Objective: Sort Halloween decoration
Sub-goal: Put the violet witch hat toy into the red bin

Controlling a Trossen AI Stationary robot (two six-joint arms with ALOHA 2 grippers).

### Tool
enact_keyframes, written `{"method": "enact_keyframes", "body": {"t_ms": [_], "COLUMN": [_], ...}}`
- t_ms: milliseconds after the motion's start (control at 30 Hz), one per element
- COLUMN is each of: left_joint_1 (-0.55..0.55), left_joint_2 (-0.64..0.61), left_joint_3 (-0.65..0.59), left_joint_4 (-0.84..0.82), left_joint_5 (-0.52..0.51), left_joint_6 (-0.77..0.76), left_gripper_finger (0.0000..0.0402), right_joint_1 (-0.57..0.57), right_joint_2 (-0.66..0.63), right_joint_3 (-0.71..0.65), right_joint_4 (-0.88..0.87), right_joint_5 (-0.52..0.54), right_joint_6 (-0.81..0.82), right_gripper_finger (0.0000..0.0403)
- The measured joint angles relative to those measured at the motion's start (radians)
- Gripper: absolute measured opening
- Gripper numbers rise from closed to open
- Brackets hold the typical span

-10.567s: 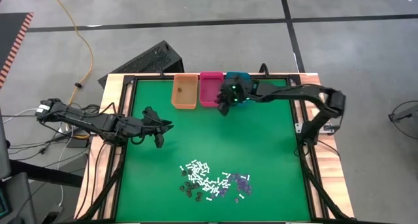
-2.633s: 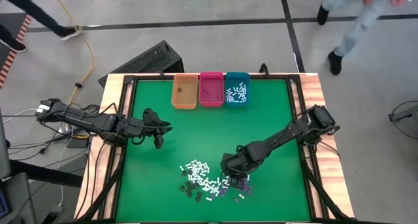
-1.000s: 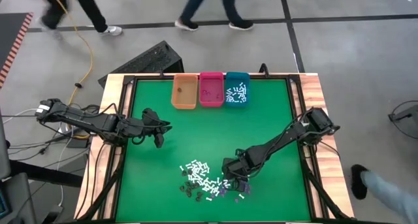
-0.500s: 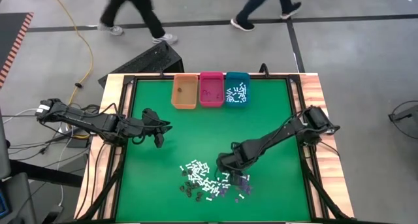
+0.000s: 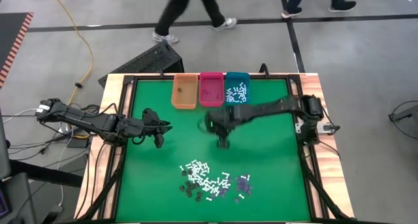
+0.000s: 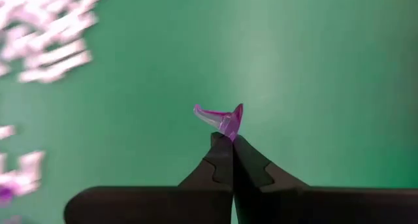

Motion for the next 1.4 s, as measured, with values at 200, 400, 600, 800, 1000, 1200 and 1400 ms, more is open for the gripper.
{"method": "enact_keyframes", "body": {"t_ms": [200,400,600,800,1000,1200,1400], "left_joint_1": [0.000,0.000,0.000,0.000,0.000,0.000,0.000], "left_joint_2": [0.000,0.000,0.000,0.000,0.000,0.000,0.000], "left_joint_3": [0.000,0.000,0.000,0.000,0.000,0.000,0.000], "left_joint_4": [0.000,-0.001,-0.001,0.000,-0.017,-0.031,-0.030], "left_joint_5": [0.001,0.001,0.001,0.000,0.006,0.022,0.044], "left_joint_6": [0.000,0.000,-0.003,-0.004,-0.005,-0.005,-0.003], "left_gripper_finger": [0.0099,0.0099,0.0099,0.0099,0.0099,0.0099,0.0099], "right_joint_1": [-0.228,-0.405,-0.475,-0.494,-0.438,-0.237,0.056], "right_joint_2": [0.000,-0.001,0.002,0.002,-0.027,-0.042,-0.041], "right_joint_3": [0.080,0.102,0.102,0.102,0.102,0.067,-0.027], "right_joint_4": [0.007,0.115,0.140,0.140,-0.060,-0.318,-0.349], "right_joint_5": [0.001,0.001,-0.002,-0.003,-0.141,-0.215,-0.230], "right_joint_6": [-0.109,-0.109,-0.115,-0.102,-0.086,0.058,0.316], "right_gripper_finger": [0.0019,0.0023,0.0069,0.0144,0.0176,0.0170,0.0170]}}
